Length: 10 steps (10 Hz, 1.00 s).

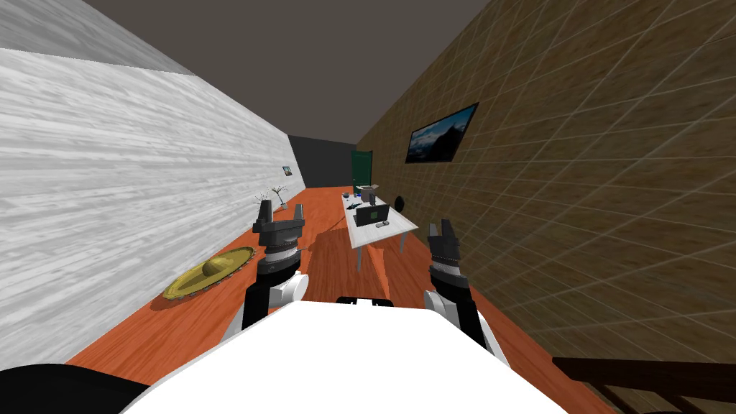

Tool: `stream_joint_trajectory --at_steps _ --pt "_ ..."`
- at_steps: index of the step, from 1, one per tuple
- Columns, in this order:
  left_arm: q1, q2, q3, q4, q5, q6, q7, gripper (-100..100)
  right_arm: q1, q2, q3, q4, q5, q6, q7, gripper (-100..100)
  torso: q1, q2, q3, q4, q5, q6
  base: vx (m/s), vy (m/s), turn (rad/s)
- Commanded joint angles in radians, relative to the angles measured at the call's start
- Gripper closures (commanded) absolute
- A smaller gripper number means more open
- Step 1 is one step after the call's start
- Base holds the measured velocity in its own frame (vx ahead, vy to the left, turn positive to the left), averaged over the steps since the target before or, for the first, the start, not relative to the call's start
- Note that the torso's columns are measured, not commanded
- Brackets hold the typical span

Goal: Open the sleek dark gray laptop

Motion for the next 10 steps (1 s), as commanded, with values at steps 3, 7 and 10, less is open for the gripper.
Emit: stream_joint_trajectory --at_steps 3,7,10 --pt "0.000 0.000 0.000 0.000 0.000 0.000 0.000 0 -0.004 -0.070 0.004 0.007 0.023 0.003 0.019 -100 0.001 0.181 -0.364 0.180 0.000 0.000 0.016 0.026 0.011" --pt "0.000 0.000 0.000 0.000 0.000 0.000 0.000 0 -0.018 -0.172 0.018 0.029 0.102 0.010 0.081 -100 0.002 0.193 -0.390 0.194 0.001 0.000 0.049 0.131 0.031" --pt "0.000 0.000 0.000 0.000 0.000 0.000 0.000 0 -0.033 -0.230 0.036 0.051 0.188 0.016 0.147 -100 0.002 0.193 -0.390 0.194 0.001 0.000 0.078 0.208 0.047"
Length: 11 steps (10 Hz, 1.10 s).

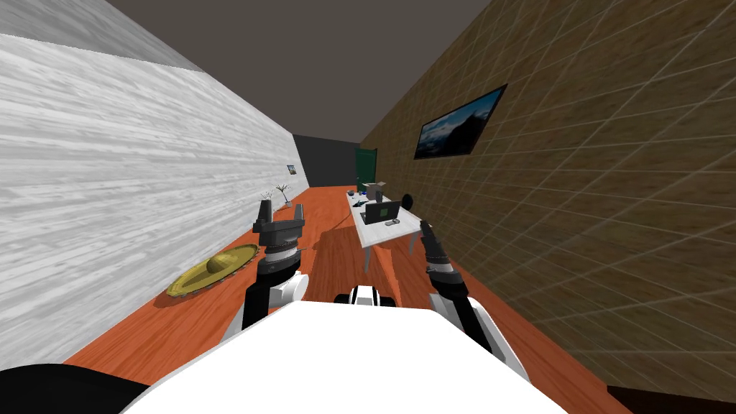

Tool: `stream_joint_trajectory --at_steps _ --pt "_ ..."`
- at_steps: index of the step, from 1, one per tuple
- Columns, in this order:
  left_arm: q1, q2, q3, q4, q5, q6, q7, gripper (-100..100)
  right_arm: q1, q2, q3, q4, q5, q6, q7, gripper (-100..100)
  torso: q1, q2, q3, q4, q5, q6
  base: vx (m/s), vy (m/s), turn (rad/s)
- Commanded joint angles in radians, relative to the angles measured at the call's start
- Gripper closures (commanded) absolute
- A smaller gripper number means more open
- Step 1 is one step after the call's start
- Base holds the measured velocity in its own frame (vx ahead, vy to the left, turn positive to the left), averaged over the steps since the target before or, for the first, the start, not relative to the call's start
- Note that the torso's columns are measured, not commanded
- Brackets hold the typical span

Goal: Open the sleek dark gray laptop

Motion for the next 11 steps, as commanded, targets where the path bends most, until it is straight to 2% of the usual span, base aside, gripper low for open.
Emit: stream_joint_trajectory --at_steps 1,2,3,5,6,7,11 --pt "0.000 0.000 0.000 0.000 0.000 0.000 0.000 0 -0.018 -0.045 0.018 0.026 0.078 0.004 0.064 -100 0.000 0.002 0.001 0.000 0.000 0.000 0.078 0.216 0.064" --pt "0.000 0.000 0.000 0.000 0.000 0.000 0.000 0 -0.023 -0.060 0.025 0.035 0.108 0.006 0.090 -100 -0.002 0.001 0.001 0.000 -0.001 0.000 0.089 0.248 0.072" --pt "0.000 0.000 0.000 0.000 0.000 0.000 0.000 0 -0.023 -0.060 0.025 0.035 0.115 0.006 0.090 -100 -0.001 0.001 0.001 0.000 0.000 0.000 0.053 0.180 0.009" --pt "0.000 0.000 0.000 0.000 0.000 0.000 0.000 0 -0.035 -0.087 0.039 0.053 0.182 0.011 0.143 -100 -0.007 0.002 0.002 0.001 -0.002 0.000 0.068 0.140 0.047" --pt "0.000 0.000 0.000 0.000 0.000 0.000 0.000 0 -0.040 -0.099 0.045 0.062 0.210 0.014 0.170 -100 -0.004 0.000 0.000 0.000 -0.001 0.000 0.106 0.214 0.070" --pt "0.000 0.000 0.000 0.000 0.000 0.000 0.000 0 -0.040 -0.099 0.045 0.062 0.220 0.014 0.170 -100 0.001 -0.001 -0.001 0.000 0.000 0.000 0.082 0.185 0.018" --pt "0.000 0.000 0.000 0.000 0.000 0.000 0.000 0 -0.063 -0.147 0.062 0.105 0.350 0.034 0.282 -100 -0.001 0.000 0.000 0.000 0.000 0.000 0.100 0.216 0.041"
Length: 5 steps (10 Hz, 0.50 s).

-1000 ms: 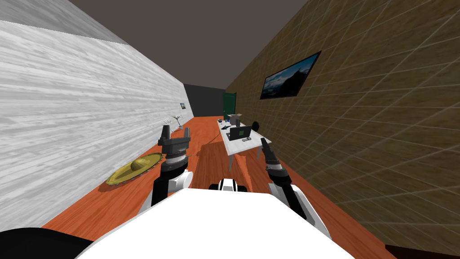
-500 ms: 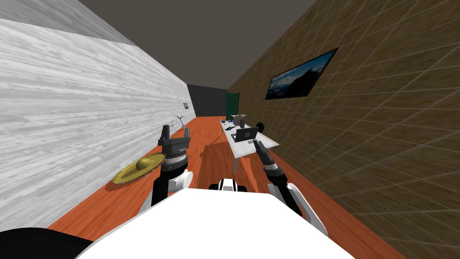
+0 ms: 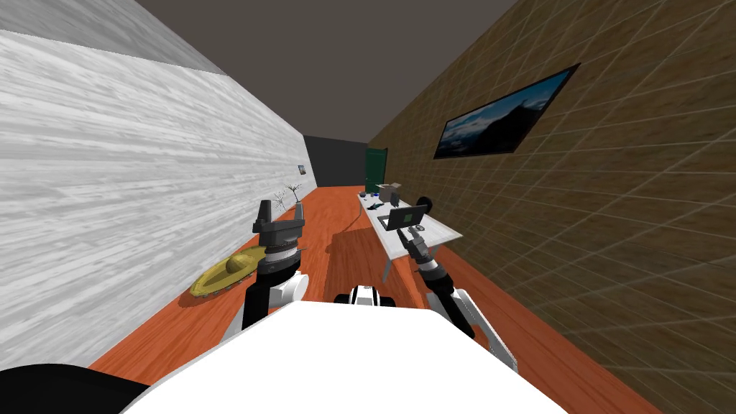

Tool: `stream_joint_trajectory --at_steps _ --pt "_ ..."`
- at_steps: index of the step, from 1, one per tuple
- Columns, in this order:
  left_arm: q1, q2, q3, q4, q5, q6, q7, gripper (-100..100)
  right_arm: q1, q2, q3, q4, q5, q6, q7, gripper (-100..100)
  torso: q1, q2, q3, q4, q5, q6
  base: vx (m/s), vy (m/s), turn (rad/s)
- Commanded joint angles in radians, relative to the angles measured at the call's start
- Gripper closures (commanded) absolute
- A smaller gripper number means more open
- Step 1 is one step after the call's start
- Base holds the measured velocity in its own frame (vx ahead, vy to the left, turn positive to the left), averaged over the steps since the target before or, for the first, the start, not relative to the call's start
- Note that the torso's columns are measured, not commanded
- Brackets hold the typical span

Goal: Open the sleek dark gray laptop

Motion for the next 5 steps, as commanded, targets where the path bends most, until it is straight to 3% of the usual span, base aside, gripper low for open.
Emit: stream_joint_trajectory --at_steps 1,5 --pt "0.000 0.000 0.000 0.000 0.000 0.000 0.000 0 -0.007 -0.023 0.002 0.014 0.057 0.011 0.046 -100 -0.001 0.000 0.000 0.000 0.000 0.000 0.084 0.155 0.006" --pt "0.000 0.000 0.000 0.000 0.000 0.000 0.000 0 -0.027 -0.071 -0.005 0.066 0.178 0.047 0.157 -100 -0.001 -0.001 0.000 0.000 0.000 0.000 0.114 0.138 0.005"
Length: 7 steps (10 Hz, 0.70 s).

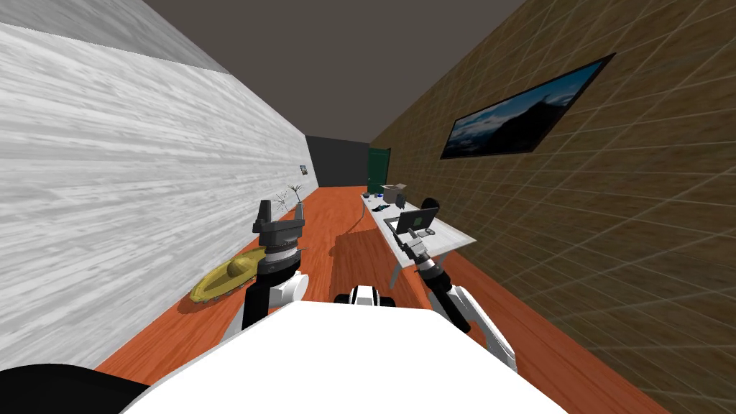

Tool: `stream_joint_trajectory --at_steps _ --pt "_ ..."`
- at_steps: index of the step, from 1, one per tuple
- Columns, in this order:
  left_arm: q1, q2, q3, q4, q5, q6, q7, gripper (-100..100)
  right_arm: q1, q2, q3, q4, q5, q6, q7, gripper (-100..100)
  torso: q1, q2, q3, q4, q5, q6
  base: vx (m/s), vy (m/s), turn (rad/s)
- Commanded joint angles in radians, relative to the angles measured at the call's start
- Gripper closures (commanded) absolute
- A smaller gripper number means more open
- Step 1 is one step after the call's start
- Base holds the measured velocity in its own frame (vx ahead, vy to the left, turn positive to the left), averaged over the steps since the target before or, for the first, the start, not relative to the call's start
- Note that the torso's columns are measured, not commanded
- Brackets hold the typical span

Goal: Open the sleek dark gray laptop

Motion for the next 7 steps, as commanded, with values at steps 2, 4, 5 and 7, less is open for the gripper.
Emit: stream_joint_trajectory --at_steps 2,4,5,7 --pt "0.000 0.000 0.000 0.000 0.000 0.000 0.000 0 -0.011 -0.048 -0.017 0.042 0.101 0.045 0.102 -100 -0.001 -0.001 -0.001 -0.001 0.000 0.000 0.173 0.139 -0.025" --pt "0.000 0.000 0.000 0.000 0.000 0.000 0.000 0 -0.020 -0.075 -0.036 0.073 0.148 0.073 0.155 -100 -0.002 0.001 0.001 0.000 -0.001 0.000 0.164 0.111 -0.045" --pt "0.000 0.000 0.000 0.000 0.000 0.000 0.000 0 -0.023 -0.089 -0.047 0.088 0.169 0.088 0.180 -100 -0.003 0.003 0.002 0.001 -0.001 0.000 0.150 0.103 -0.055" --pt "0.000 0.000 0.000 0.000 0.000 0.000 0.000 0 -0.030 -0.115 -0.072 0.119 0.208 0.119 0.230 -100 -0.002 0.001 0.001 0.000 -0.001 0.000 0.169 0.076 -0.061"
